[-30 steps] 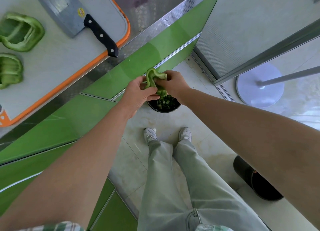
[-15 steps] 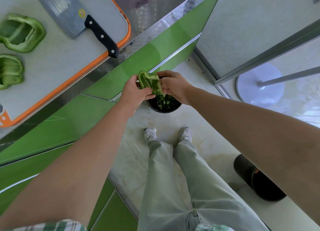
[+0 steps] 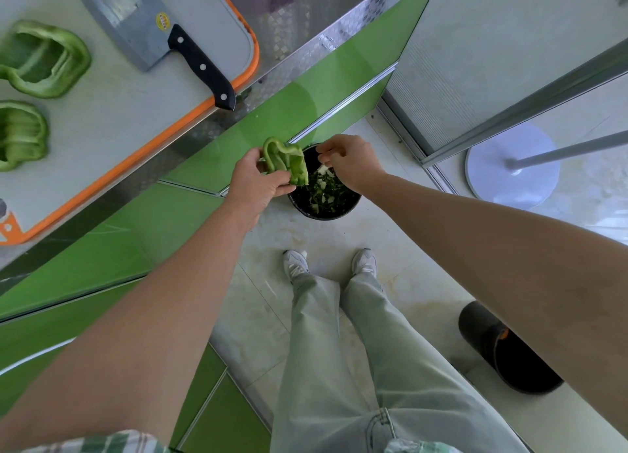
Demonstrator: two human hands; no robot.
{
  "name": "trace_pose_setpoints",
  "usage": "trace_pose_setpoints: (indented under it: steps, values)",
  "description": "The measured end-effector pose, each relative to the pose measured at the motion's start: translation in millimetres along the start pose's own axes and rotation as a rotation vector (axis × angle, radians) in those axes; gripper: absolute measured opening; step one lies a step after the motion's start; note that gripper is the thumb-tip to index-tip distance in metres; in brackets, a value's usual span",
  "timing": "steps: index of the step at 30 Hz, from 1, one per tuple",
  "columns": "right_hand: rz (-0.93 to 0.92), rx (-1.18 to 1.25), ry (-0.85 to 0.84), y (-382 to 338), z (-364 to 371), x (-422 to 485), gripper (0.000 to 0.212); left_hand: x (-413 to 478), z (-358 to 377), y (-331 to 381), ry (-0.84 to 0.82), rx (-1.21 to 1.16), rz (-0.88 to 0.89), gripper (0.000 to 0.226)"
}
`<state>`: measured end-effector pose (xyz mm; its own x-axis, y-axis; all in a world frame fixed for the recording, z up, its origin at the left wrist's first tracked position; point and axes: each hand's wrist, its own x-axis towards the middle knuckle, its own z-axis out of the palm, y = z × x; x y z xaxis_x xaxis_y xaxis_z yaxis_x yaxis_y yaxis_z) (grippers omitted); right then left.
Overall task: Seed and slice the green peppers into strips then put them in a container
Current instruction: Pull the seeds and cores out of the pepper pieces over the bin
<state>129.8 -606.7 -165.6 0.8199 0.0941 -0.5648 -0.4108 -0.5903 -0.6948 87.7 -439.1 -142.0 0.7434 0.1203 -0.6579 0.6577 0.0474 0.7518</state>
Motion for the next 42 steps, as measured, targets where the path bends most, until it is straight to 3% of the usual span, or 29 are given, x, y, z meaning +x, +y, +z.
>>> trace_pose_setpoints:
  steps: [2, 4, 7, 11, 16, 22, 28, 32, 35, 36, 39, 42]
  values:
    - [-0.004, 0.163, -0.066, -4, -1, -2, 0.027, 0, 3, 1, -0.007, -0.009, 0.007, 0.029]
    - [0.028, 0.347, -0.192, -9, -3, -4, 0.042, 0, 6, 1, -0.028, -0.019, 0.010, 0.027]
    - [-0.026, 0.260, -0.322, -10, -6, -8, 0.051, -1, 12, 1, -0.111, -0.025, -0.004, 0.029]
    - [-0.027, 0.189, -0.195, 2, -10, -5, 0.050, -3, 15, 0, -0.219, -0.062, -0.045, 0.030]
    - [-0.007, 0.261, -0.025, 21, -17, -3, 0.027, 0, 22, -2, -0.077, 0.101, -0.040, 0.045]
    - [0.019, 0.189, 0.014, 25, -27, -5, 0.028, 11, 30, -5, 0.035, 0.353, 0.039, 0.040]
    - [0.021, 0.140, 0.011, 25, -31, -6, 0.031, 13, 36, -1, 0.101, 0.799, 0.119, 0.043]
    - [0.034, 0.135, -0.008, 26, -33, -5, 0.032, 13, 31, 0, 0.164, 0.896, 0.167, 0.020]
    - [0.067, 0.159, -0.048, 26, -34, -4, 0.029, 14, 28, 2, 0.139, 0.818, 0.195, 0.023]
    - [0.082, 0.174, -0.076, 25, -35, -4, 0.026, 14, 28, 3, 0.070, 0.751, 0.195, 0.022]
    - [0.160, 0.229, -0.210, 21, -37, -7, 0.017, 8, 29, 6, -0.235, 0.537, 0.170, 0.054]
    - [0.214, 0.264, -0.283, 19, -39, -11, 0.030, 1, 31, 6, -0.277, 0.413, 0.229, 0.032]
